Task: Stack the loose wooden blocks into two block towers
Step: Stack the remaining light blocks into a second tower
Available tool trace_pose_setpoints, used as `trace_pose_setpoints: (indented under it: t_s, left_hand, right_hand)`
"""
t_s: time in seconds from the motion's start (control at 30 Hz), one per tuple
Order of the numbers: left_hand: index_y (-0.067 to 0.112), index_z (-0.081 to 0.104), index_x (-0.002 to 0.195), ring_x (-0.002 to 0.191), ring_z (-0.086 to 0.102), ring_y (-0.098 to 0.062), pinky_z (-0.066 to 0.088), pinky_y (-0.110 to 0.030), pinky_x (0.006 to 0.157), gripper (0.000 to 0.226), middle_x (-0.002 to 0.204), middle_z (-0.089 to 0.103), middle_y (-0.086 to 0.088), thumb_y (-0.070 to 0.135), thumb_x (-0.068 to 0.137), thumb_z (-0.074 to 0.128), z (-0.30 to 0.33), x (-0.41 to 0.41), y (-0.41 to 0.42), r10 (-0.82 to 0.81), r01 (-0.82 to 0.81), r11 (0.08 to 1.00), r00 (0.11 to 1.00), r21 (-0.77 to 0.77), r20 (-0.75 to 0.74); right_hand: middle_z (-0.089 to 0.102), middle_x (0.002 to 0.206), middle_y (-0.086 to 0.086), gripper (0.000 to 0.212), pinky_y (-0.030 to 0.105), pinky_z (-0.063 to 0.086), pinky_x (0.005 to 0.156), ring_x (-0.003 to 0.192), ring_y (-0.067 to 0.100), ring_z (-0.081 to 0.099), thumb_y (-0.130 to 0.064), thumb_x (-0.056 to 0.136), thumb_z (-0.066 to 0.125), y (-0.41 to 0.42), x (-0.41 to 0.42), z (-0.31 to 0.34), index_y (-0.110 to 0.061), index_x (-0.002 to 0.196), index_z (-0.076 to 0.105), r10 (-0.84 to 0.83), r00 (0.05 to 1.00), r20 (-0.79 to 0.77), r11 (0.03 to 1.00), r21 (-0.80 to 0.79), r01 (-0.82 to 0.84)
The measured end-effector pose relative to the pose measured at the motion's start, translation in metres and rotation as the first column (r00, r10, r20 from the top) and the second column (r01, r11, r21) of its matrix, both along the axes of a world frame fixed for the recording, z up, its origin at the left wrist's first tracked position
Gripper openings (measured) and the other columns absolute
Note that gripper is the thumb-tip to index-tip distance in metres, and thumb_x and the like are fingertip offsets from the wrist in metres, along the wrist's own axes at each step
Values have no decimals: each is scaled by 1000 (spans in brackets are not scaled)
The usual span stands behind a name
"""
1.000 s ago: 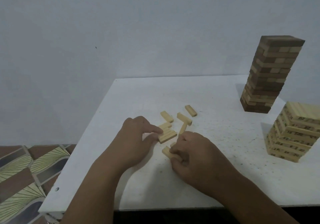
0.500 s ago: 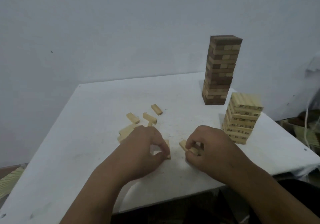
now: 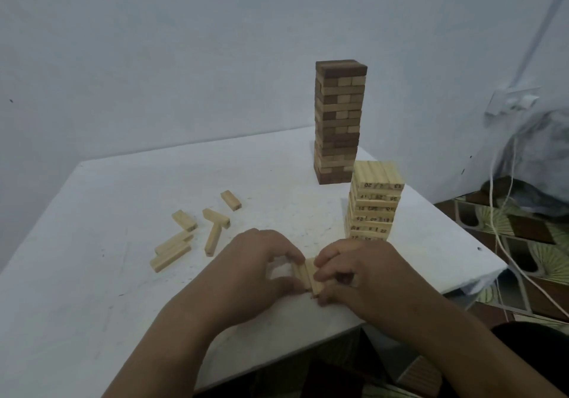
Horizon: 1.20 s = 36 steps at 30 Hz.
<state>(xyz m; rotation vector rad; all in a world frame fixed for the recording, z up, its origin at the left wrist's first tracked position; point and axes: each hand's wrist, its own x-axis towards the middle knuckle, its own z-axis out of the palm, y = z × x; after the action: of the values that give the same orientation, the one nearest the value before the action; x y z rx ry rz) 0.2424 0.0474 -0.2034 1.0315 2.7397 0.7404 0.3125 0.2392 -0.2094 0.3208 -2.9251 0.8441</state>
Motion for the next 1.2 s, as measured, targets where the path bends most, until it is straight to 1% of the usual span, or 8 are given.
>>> trace_pose_setpoints:
  t_s: [0.2,0.57,0.67,0.73,0.8,0.93,1.07,1.2]
  left_hand:
    - [39,70,103,109,47,3,40,-25,101,28,113,61,27,45,77,77,3,0,0,-7,7,1000,1000,6,1]
    - [41,69,105,105,48,2,44,-29,98,27,115,62,27,44,79,75,1,1,-2,15,-15,1000,1000,-15,26]
    - [39,73,101,104,51,3,43,-23,96,17,111,66,25,32,86,72,-1,-2,-2,2,-2,999,1000,33,1]
    - [35,76,100,104,52,5,38,-9,93,19,110,69,23,21,91,66,-2,-3,-3,-10,12,999,999,52,-30]
    - [34,77,100,105,51,6,34,-2,89,24,111,69,22,15,92,64,-2,-3,-3,-18,21,998,998,51,-63]
    - [37,74,96,107,49,5,41,-22,97,17,108,66,24,22,88,69,-4,-3,-6,-10,13,999,998,45,-56]
    - [36,68,93,111,45,6,39,-24,98,13,113,62,22,32,82,74,-2,-1,-9,-25,27,999,997,23,-70]
    - [39,63,94,113,51,9,42,-20,92,26,118,62,29,30,76,80,7,1,-14,-3,0,982,1000,187,15]
  right_hand:
    - [66,103,-23,13,1,34,80,94,-8,53,-34,80,74,3,-3,-6,-30,92,77,10,1000,-30,1000,4,-10]
    - [64,101,-23,20,7,37,76,93,-4,53,-43,78,71,0,-5,-6,-29,91,77,8,998,-58,1000,-6,-8]
    - [61,94,-21,39,17,42,71,86,-1,52,-63,70,67,-8,-2,-7,-27,84,74,-46,997,-54,999,22,47]
    - [56,83,-17,43,17,36,63,78,1,49,-69,67,65,-17,-2,-8,-27,73,62,-76,991,-111,996,34,80]
    - [51,78,-15,37,17,31,62,75,3,45,-65,70,67,-23,-2,-10,-31,69,52,-86,985,-152,995,39,93]
    - [52,76,-14,30,18,33,61,76,4,47,-47,71,73,-23,-1,-13,-28,65,50,-91,985,-150,996,-33,87]
    - [52,84,-13,32,23,39,62,82,9,51,-26,63,76,-23,0,-12,-29,70,46,-39,978,-203,979,-202,-2]
    - [52,97,-10,39,25,48,65,96,13,53,-12,61,77,-22,1,0,-27,72,44,-30,949,-313,959,-275,-61]
